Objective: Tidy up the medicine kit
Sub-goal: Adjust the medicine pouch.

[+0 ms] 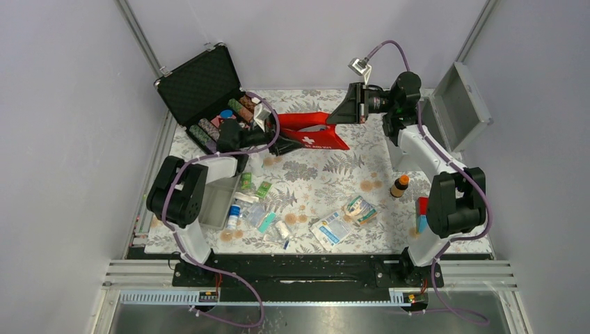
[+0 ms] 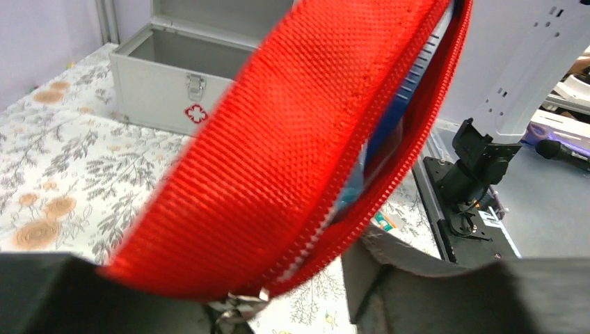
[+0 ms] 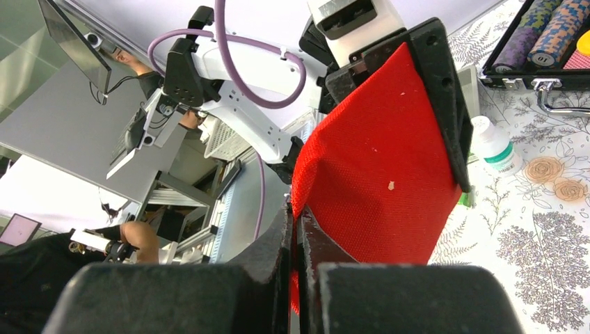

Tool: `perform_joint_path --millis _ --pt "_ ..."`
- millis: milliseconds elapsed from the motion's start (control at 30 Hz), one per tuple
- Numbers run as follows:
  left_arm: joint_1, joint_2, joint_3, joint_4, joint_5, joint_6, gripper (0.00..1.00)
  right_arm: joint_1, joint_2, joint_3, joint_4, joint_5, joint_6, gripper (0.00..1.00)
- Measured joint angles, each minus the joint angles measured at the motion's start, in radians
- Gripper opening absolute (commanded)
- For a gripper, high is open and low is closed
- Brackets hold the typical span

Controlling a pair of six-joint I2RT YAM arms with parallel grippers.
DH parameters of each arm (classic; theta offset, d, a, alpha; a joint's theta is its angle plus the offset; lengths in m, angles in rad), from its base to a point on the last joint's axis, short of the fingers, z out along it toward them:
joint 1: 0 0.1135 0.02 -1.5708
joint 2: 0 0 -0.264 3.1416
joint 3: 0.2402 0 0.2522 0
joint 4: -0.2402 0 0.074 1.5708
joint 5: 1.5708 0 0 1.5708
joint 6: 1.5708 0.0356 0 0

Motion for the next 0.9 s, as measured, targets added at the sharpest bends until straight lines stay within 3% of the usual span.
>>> perform_joint_path --millis 167,267,333,400,500,600,667,733,800,900 --pt "0.002 0.022 0.031 0.102 0.037 -0.108 0.13 -0.006 -0.001 0.02 -0.015 -0.007 -0.002 0.0" --pt "0.008 0.015 0.015 0.134 0.058 -0.135 0.09 -0.019 0.003 0.034 -0.011 -0.009 -0.003 0.0" --pt "0.011 -0.002 -0.011 0.15 0.068 -0.148 0.0 -0.031 0.018 0.042 -0.005 -0.008 -0.003 0.01" --pt "0.018 -0.024 -0.049 0.161 0.072 -0.158 0.0 -0.048 0.043 0.043 0.001 -0.007 -0.005 0.17" --pt "0.038 -0.058 -0.1 0.164 0.078 -0.175 0.0 -0.077 0.093 0.043 -0.033 0.021 -0.054 0.3" --pt "0.06 -0.097 -0.148 0.12 0.076 -0.182 0.0 -0.102 0.11 0.042 -0.232 0.112 -0.254 0.37" --pt "0.072 -0.147 -0.167 -0.028 0.058 -0.129 0.0 -0.108 0.107 0.06 -0.481 0.255 -0.497 0.39" --pt "0.074 -0.224 -0.16 -0.31 -0.001 0.031 0.0 -0.102 0.093 0.058 -0.658 0.423 -0.695 0.47" --pt "0.058 -0.285 -0.115 -0.616 -0.083 0.243 0.0 -0.094 0.055 0.014 -0.743 0.525 -0.826 0.57" --pt "0.016 -0.315 0.0 -1.032 -0.175 0.553 0.0 -0.086 -0.055 -0.091 -0.804 0.564 -0.956 0.59"
